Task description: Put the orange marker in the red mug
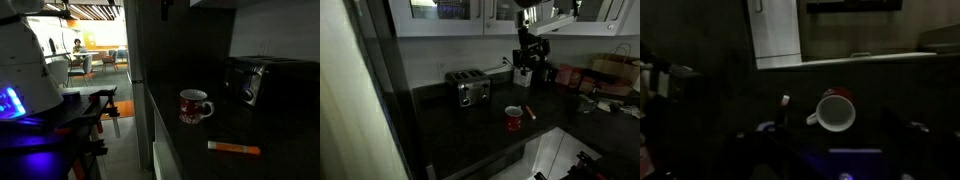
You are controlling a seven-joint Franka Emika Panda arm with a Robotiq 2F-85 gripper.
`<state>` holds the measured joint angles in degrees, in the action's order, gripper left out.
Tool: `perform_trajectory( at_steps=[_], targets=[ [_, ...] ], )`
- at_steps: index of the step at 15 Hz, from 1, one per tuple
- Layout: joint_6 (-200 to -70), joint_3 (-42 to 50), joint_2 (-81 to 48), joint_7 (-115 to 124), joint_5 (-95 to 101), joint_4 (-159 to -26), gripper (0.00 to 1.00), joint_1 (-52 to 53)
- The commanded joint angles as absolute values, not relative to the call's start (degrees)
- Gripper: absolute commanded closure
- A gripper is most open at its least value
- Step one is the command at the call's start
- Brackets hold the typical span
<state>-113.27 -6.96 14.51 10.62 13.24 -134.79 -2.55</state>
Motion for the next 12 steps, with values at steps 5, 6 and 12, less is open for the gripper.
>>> perform_trajectory(
  at_steps=[5,6,12],
  targets=[
    [-113.09,-5.78,14.45,10.87,13.52,-134.69,0.0,-1.29],
    [-115.15,-5.44,14.55,11.35,14.43,-135.17,0.0,-1.66],
    [-131.19,1.92,9.18,11.15,13.18,-137.3,0.0,-5.85]
  ],
)
